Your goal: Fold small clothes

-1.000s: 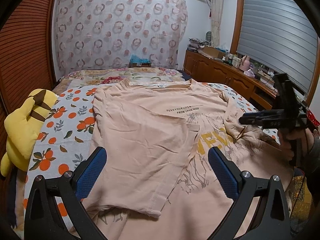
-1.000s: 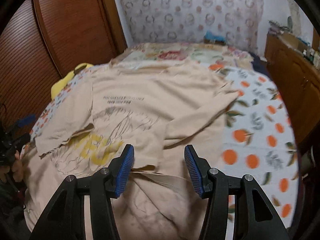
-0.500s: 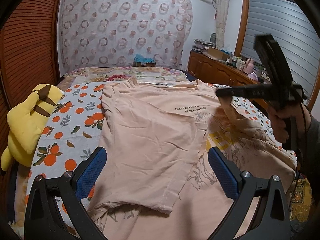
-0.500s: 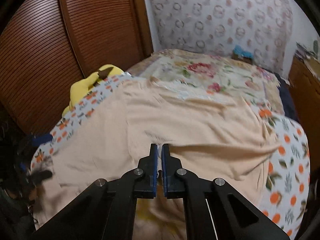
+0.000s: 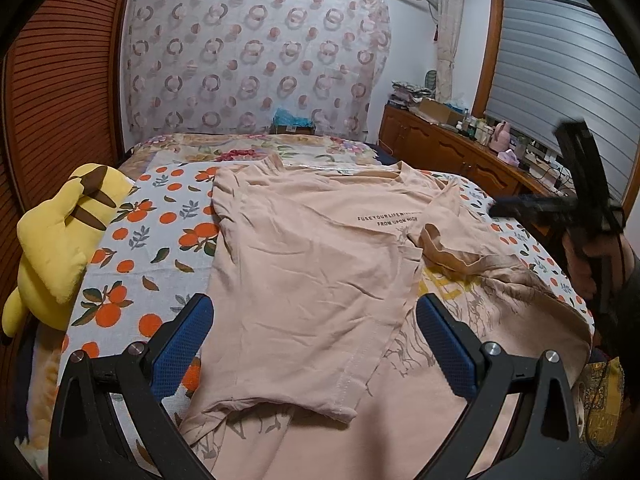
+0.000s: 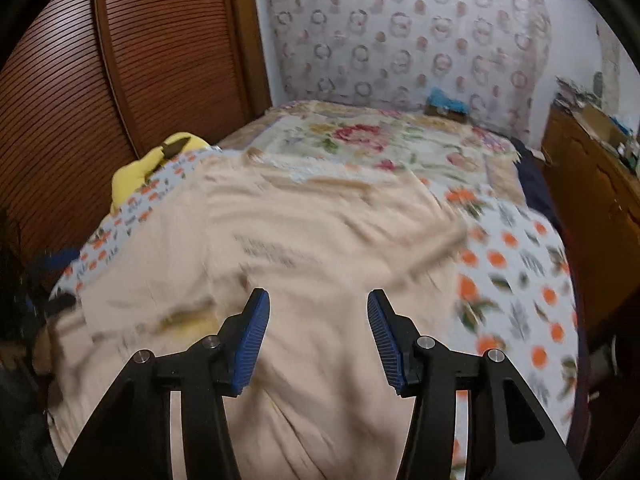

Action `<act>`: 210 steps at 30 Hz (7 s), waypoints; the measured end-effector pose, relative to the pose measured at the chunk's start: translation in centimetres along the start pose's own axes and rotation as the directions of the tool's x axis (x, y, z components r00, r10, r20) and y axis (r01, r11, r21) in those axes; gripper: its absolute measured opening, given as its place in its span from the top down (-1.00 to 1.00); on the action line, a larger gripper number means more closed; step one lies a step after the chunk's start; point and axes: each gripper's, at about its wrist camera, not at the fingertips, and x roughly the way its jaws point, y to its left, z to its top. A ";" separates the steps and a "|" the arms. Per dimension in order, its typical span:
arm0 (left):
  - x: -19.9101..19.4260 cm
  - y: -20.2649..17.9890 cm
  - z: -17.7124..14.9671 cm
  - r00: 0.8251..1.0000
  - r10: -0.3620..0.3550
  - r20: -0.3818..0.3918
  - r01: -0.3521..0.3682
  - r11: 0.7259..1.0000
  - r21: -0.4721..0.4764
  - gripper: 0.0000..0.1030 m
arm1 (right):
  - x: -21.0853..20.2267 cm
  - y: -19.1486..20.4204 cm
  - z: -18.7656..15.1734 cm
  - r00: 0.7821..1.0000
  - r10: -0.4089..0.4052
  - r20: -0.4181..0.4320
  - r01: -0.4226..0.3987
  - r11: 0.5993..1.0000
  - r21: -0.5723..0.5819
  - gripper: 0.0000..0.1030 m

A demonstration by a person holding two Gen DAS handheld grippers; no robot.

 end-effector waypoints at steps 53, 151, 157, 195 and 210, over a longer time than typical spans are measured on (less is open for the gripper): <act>3.3 1.0 3.9 0.997 0.053 -0.051 -0.047 0.993 0.108 -0.97 | 2.2 7.4 -2.9 0.981 0.172 -0.088 -0.185 0.967 -0.176 0.01; -9.1 3.3 4.4 0.985 -0.169 0.028 0.165 0.982 0.090 0.89 | -15.9 0.2 -8.7 0.972 -0.030 0.235 0.012 0.997 0.079 0.86; -10.6 3.3 -0.4 0.990 -0.143 -0.010 0.143 0.987 0.067 0.89 | -19.5 1.5 -14.4 0.978 -0.007 0.209 -0.018 0.993 0.116 0.85; -0.7 6.7 0.9 0.990 -0.007 -0.144 0.017 0.997 0.070 -0.54 | -7.1 -2.2 -14.2 0.996 -0.085 -0.031 0.089 0.988 0.123 -0.33; 2.0 6.0 -1.6 0.955 -0.084 -0.286 0.110 0.991 0.079 0.37 | -4.6 -0.5 -13.9 0.998 0.000 -0.070 0.004 0.998 0.057 0.56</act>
